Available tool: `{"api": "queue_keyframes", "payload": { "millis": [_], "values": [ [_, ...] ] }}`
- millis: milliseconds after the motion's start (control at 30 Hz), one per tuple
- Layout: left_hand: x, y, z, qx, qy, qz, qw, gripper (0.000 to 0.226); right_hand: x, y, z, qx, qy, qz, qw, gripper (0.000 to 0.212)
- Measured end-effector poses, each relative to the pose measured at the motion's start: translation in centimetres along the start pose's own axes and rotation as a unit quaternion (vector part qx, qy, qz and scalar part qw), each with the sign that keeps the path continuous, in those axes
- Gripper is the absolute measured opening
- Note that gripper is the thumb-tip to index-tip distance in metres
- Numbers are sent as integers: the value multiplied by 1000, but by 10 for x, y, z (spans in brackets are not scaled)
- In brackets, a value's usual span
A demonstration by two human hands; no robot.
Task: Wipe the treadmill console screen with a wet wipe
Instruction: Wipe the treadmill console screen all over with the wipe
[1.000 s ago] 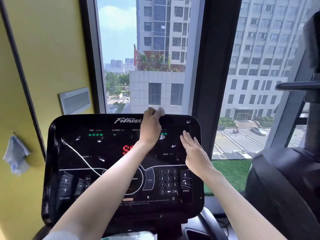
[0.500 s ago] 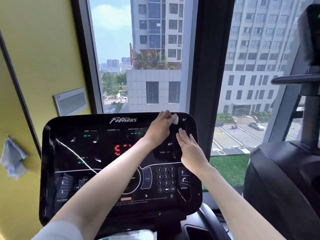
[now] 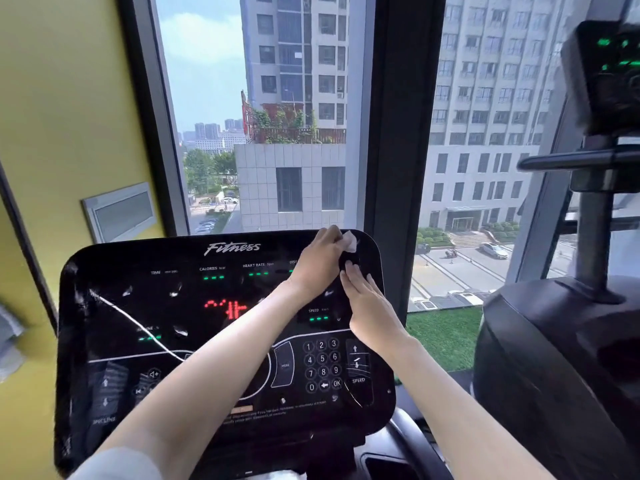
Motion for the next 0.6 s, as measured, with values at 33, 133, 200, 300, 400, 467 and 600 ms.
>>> {"api": "queue_keyframes", "payload": {
  "millis": [33,133,200,300,400,467,600],
  "values": [
    [0,0,2,7,-4,10,1000,44,0,0,-1,-1,1,0,1000,84],
    [-2,-3,6,-136,7,-72,988,45,-1,0,-2,2,-10,-8,1000,83],
    [1,-3,-2,-116,-2,-57,992,46,0,1,-1,4,-15,-8,1000,83],
    [5,1,-2,-11,-26,-7,1000,47,0,1,-3,2,-23,-2,1000,83],
    [2,-4,6,-144,3,-98,985,39,-5,0,-7,-9,-34,8,999,83],
    [5,-6,-4,-111,0,-74,991,33,-9,2,-10,-24,-34,8,999,83],
    [11,-10,-4,-54,-4,-50,997,34,-11,5,-28,7,-45,-50,998,85]
  ]
}}
Point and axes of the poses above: each hand's wrist, its own y-axis away from the middle knuckle, its own x-axis out of the palm, z = x × y, the point moved 1 cm from there along -y, towards the middle knuckle, and after that the axes turned 5 degrees about x, right-handed, at the moved point
